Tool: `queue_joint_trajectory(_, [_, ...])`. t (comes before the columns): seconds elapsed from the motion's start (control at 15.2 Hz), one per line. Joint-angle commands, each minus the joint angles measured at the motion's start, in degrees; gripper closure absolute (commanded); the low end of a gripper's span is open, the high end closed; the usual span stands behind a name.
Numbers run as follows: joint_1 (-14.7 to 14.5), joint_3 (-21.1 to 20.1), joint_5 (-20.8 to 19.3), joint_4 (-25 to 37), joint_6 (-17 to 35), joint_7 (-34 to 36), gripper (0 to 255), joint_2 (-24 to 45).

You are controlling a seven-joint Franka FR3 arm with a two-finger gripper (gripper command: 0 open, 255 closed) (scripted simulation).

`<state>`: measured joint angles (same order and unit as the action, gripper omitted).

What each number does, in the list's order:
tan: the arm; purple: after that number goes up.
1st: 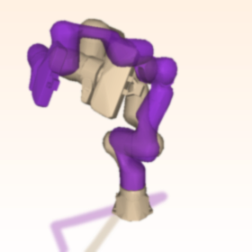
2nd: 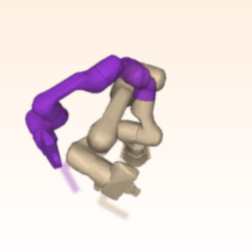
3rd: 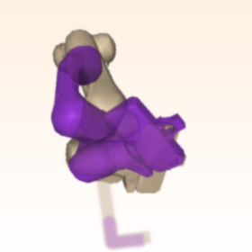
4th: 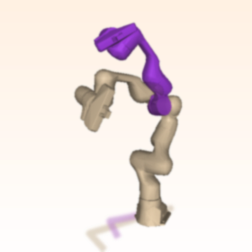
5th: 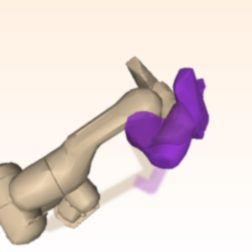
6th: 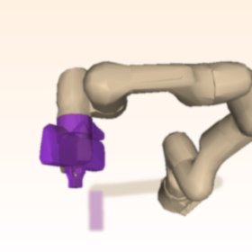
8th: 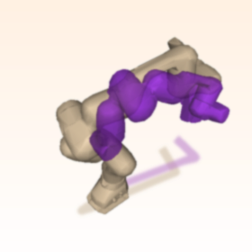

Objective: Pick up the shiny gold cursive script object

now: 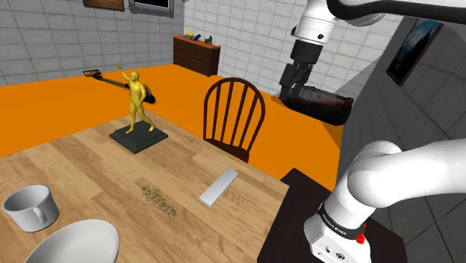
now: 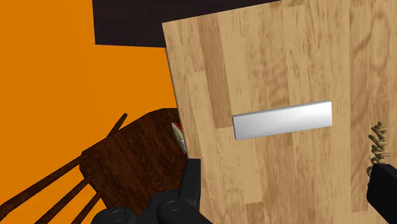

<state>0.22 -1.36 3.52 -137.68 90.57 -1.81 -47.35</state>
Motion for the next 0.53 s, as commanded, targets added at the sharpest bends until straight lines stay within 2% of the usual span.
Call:
queue_joint_trajectory(0.0, [0.0,0.0,0.0,0.0,0.0,0.0,0,0.0])
queue_joint_trajectory(0.46, [-2.52,-7.1,4.01,-4.77,10.81,6.01,0,6.06])
